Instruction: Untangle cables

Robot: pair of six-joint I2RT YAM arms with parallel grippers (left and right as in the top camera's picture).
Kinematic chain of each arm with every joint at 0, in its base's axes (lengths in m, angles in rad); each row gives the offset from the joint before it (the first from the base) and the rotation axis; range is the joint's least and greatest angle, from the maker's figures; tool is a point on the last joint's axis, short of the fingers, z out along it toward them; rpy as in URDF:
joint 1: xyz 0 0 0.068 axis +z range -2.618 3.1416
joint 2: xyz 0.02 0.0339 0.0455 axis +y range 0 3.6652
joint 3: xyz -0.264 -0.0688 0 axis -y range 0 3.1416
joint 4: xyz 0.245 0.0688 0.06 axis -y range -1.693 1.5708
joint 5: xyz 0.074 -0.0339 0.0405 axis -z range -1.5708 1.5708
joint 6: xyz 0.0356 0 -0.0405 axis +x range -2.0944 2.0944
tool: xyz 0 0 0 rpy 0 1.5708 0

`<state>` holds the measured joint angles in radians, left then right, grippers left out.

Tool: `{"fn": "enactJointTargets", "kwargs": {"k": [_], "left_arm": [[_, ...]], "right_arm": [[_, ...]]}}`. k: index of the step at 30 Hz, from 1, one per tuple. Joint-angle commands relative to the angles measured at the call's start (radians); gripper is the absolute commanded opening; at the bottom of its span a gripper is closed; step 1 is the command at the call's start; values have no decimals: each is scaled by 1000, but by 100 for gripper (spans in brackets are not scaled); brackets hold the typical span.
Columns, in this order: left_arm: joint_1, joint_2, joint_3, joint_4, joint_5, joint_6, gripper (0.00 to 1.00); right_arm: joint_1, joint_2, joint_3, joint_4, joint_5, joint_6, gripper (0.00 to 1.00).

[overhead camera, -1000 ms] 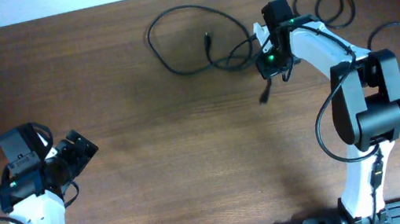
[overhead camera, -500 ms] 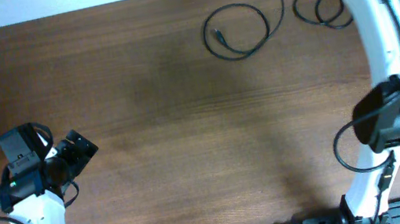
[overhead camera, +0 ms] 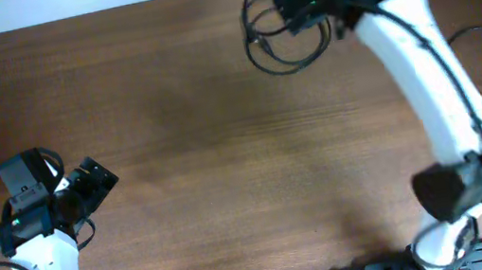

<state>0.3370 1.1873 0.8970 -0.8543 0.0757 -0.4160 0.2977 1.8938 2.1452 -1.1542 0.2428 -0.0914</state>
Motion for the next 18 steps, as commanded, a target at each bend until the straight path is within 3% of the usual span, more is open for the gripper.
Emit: {"fn": "enactJointTargets", "kwargs": {"k": [1,5,9,10,12,14,16,18], "left_arm": [[3,-10,16,0,7,-13,99],[3,-10,16,0,7,-13,99],[3,-10,16,0,7,-13,99],[3,-10,16,0,7,-13,99],[3,-10,16,0,7,-13,99],[3,-10,16,0,7,-13,99],[3,-10,16,0,7,-13,99],[3,-10,16,0,7,-13,99]], "right_arm": [[-47,-111,-1,-123,-25,134,99],[-169,-216,-61,-225,-30,161,99],[-322,-308,-513,106,-203,163,99],[-358,-403,-726,235,-217,160,99],[-387,-546,-924,341,-221,151,99],[-429,-797,-1175,484,-339,114,99],[-473,-1029,-1345,525,-406,107,99],[-486,-1163,-1385,520,-483,108,99]]}}
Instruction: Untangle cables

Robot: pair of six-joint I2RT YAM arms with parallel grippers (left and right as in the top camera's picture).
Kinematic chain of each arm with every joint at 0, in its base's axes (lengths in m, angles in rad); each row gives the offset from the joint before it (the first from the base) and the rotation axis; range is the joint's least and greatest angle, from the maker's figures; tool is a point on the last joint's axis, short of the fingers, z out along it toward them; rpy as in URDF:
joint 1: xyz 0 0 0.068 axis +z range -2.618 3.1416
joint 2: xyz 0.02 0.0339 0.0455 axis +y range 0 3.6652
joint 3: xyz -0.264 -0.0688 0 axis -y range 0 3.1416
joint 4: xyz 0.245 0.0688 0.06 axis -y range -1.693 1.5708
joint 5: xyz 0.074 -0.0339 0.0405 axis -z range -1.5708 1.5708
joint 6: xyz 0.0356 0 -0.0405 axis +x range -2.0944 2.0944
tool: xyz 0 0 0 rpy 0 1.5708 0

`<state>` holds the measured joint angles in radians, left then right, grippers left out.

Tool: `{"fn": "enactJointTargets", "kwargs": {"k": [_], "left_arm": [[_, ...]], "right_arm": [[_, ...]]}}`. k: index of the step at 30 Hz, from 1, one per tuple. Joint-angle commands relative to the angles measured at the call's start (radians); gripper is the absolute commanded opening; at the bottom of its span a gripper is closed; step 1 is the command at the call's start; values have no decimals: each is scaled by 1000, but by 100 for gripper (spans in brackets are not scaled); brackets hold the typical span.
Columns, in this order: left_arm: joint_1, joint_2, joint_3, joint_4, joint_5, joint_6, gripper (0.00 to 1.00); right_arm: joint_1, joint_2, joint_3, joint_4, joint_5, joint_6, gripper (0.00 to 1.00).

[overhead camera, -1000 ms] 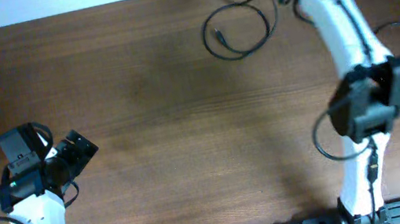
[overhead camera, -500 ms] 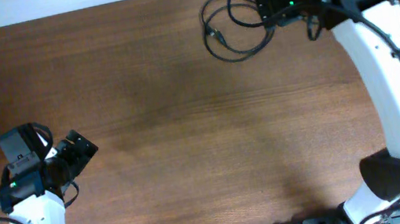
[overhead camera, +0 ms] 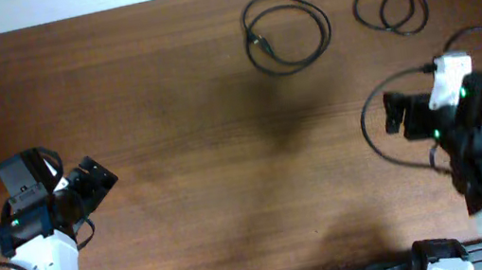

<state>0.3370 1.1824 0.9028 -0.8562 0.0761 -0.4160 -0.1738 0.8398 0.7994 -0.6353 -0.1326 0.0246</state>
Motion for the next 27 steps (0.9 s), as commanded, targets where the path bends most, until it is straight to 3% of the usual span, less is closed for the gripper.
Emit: {"fn": "enactJointTargets", "kwargs": {"k": [1,6,15,19,27], "left_arm": [[3,-5,11,2,7,-13,99],[3,-5,11,2,7,-13,99],[3,-6,11,2,7,-13,99],[3,-5,11,2,6,-13,99],[3,-5,11,2,7,-13,99]], "right_arm": [[-15,-146,-39,-15,-107,-9,99],[-15,-141,-39,-23,-107,-9,99],[-15,54,-35,-23,-159,-9,99],[-18,-20,-26,-85,-163,-42,99],[-18,-329,-26,-163,-152,-46,99]]}}
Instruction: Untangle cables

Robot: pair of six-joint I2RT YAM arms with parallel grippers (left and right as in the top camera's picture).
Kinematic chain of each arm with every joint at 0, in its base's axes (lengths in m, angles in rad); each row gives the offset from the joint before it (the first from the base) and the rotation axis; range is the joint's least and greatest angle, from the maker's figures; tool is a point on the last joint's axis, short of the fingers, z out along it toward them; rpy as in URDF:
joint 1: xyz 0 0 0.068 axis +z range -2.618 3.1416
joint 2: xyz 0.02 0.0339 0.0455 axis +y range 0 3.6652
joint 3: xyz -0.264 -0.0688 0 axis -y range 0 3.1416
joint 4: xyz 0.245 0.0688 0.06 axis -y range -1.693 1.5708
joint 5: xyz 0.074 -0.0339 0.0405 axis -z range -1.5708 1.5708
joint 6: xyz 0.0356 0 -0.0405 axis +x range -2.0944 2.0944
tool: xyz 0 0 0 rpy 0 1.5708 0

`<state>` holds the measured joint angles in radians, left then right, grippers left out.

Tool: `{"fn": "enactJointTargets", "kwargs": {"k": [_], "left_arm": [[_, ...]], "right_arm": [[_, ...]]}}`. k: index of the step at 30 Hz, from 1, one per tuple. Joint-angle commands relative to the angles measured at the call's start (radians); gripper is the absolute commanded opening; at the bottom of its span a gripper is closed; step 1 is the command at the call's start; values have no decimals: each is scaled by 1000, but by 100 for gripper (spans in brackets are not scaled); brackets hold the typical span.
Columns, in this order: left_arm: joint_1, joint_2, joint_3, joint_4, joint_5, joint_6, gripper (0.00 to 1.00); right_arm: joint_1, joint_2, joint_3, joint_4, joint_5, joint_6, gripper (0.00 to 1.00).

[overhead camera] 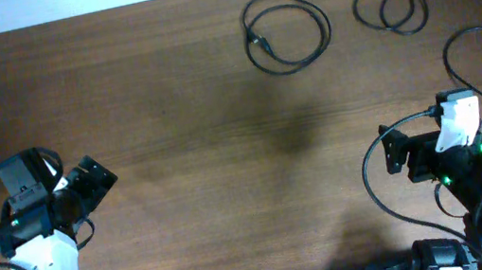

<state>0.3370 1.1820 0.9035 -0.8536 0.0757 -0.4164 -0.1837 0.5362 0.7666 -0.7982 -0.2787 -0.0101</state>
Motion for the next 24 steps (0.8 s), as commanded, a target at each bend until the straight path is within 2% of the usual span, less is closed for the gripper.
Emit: {"fn": "enactJointTargets", "kwargs": {"k": [1,5,12,14,18,23,24], "left_arm": [[3,-5,10,-1,7,-13,99],[3,-5,10,-1,7,-13,99],[3,-5,10,-1,7,-13,99],[3,-5,10,-1,7,-13,99],[3,-5,10,-1,7,-13,99],[3,-5,10,-1,7,-13,99],[3,-5,10,-1,7,-13,99]], "right_arm": [[-8,-53,7,0,-26,-11,99],[-8,-109,46,-89,-32,-11,99],[-2,-182,48,-70,-20,-39,99],[72,-249,35,-29,50,-38,99],[98,-381,-77,158,77,-37,99],[98,-530,-433,507,51,5,99],[98,-533,-463,533,51,20,99]]}}
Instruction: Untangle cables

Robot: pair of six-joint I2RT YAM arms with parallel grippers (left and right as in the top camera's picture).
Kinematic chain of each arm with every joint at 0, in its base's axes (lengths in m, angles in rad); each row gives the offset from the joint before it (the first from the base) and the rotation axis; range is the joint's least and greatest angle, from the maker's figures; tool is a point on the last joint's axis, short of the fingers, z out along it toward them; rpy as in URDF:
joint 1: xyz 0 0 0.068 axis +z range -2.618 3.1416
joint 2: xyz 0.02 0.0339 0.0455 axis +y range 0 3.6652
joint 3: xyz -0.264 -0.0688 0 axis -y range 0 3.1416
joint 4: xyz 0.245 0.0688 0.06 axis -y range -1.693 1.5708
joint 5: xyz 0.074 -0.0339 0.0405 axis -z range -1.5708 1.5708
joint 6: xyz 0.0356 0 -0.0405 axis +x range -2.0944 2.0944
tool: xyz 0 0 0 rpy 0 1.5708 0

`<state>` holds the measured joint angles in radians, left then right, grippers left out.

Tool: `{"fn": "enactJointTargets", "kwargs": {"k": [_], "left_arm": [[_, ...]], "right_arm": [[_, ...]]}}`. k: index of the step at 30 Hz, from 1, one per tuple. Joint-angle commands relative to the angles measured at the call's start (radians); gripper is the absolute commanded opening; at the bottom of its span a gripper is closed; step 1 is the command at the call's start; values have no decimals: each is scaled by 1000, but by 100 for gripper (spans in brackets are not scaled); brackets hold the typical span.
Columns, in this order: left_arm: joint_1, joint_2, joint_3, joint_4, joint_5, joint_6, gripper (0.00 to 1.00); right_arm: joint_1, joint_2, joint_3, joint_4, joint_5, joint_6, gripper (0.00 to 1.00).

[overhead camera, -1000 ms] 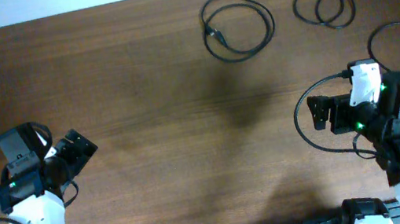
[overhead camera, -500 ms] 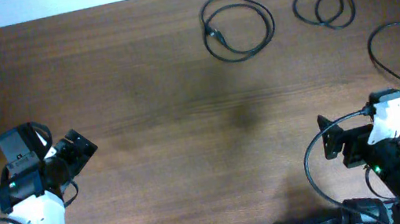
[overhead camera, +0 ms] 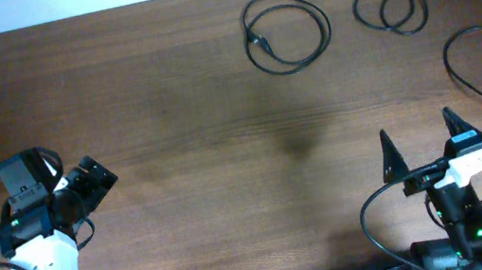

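Observation:
Three black cables lie apart on the brown table (overhead camera: 168, 98). A round loop (overhead camera: 288, 32) sits at the back centre, a double coil (overhead camera: 391, 5) at the back right, and an open curve at the right edge. My right gripper (overhead camera: 415, 123) stands open near the front right, fingers spread wide and empty, well short of all three cables. My left gripper (overhead camera: 99, 180) rests at the front left with no gap showing between its fingers, far from the cables.
The arms' own black wiring loops around the right arm base (overhead camera: 378, 220) and the left arm base. A black rail runs along the front edge.
My right arm has drawn back toward the front edge. Its gripper pointed left then and now faces the back of the table with fingers spread. Cables and left arm are unchanged.
My right arm was first stretched to the back, its gripper at the round loop and the arm covering the double coil. Then it stood at the right side, then nearer the front, and now at the front edge, open. The three cables lie as before.

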<state>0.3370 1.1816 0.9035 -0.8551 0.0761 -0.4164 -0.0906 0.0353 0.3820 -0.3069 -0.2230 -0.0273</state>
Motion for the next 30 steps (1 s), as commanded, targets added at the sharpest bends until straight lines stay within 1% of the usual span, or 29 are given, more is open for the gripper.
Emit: {"fn": "enactJointTargets", "kwargs": {"k": [1,3,6,10,18,22,30], "left_arm": [[3,-5,10,1,7,-13,99],[3,-5,10,1,7,-13,99],[3,-5,10,1,7,-13,99],[3,-5,10,1,6,-13,99],[3,-5,10,1,6,-13,99],[3,-5,10,1,6,-13,99],[3,-5,10,1,7,-13,99]], "right_arm": [[6,-32,-115,70,-2,40,99],[6,-32,-161,116,-1,40,99],[5,-32,-248,221,-2,90,99],[5,-32,-328,275,-1,93,99],[5,-32,-377,275,14,92,99],[6,-32,-377,245,17,88,99],[5,-32,-377,245,25,85,99]]}}
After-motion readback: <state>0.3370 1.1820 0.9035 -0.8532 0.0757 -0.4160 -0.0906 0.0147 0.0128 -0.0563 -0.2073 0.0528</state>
